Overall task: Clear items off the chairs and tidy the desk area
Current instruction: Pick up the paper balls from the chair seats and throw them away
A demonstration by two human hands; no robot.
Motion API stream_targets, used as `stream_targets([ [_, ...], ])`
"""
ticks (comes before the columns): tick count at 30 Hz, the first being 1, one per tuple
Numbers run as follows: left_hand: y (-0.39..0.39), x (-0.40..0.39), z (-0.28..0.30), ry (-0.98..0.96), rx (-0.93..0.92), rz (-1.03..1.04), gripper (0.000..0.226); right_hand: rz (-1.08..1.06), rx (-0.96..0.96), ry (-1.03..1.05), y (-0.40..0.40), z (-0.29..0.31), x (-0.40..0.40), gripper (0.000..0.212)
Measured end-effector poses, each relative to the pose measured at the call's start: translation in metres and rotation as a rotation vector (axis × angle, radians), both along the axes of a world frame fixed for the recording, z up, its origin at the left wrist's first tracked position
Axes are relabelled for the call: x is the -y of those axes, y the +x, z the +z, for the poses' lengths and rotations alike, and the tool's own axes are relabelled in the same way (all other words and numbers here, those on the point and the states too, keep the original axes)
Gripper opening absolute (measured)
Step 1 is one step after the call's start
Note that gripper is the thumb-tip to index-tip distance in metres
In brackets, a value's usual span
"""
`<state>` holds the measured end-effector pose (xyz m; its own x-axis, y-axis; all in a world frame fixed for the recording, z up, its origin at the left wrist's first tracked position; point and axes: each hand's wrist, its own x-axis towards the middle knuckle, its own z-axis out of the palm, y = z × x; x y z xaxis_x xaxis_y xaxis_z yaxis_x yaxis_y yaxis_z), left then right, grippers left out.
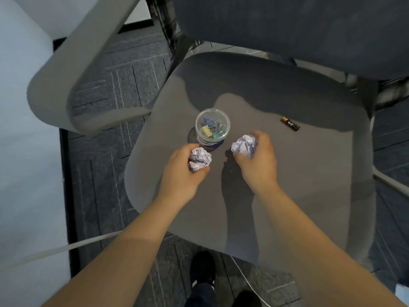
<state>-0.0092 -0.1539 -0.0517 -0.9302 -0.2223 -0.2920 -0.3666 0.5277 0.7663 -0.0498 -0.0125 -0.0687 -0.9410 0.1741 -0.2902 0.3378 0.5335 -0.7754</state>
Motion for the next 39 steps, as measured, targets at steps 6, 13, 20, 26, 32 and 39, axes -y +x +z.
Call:
stream_targets([
  [6,0.000,-0.024,0.058,0.118,-0.057,-0.012,0.041,-0.144,-0.070,-0.275,0.018,0.072,-0.017,0.051],
  [13,0.004,-0.079,0.150,0.199,-0.169,-0.101,0.038,-0.225,-0.222,-0.422,0.055,0.177,-0.069,0.046],
  [20,0.038,-0.166,0.258,0.263,-0.309,-0.259,0.042,-0.314,-0.363,-0.397,0.112,0.280,-0.154,0.043],
  [26,0.066,-0.245,0.328,0.344,-0.355,-0.427,0.042,-0.445,-0.518,-0.333,0.172,0.348,-0.234,0.042],
  [32,0.098,-0.326,0.370,0.408,-0.335,-0.702,0.035,-0.679,-0.604,-0.192,0.242,0.388,-0.304,0.040],
  [39,0.154,-0.405,0.399,0.382,-0.314,-1.030,0.037,-0.979,-0.635,-0.039,0.338,0.406,-0.356,0.041],
])
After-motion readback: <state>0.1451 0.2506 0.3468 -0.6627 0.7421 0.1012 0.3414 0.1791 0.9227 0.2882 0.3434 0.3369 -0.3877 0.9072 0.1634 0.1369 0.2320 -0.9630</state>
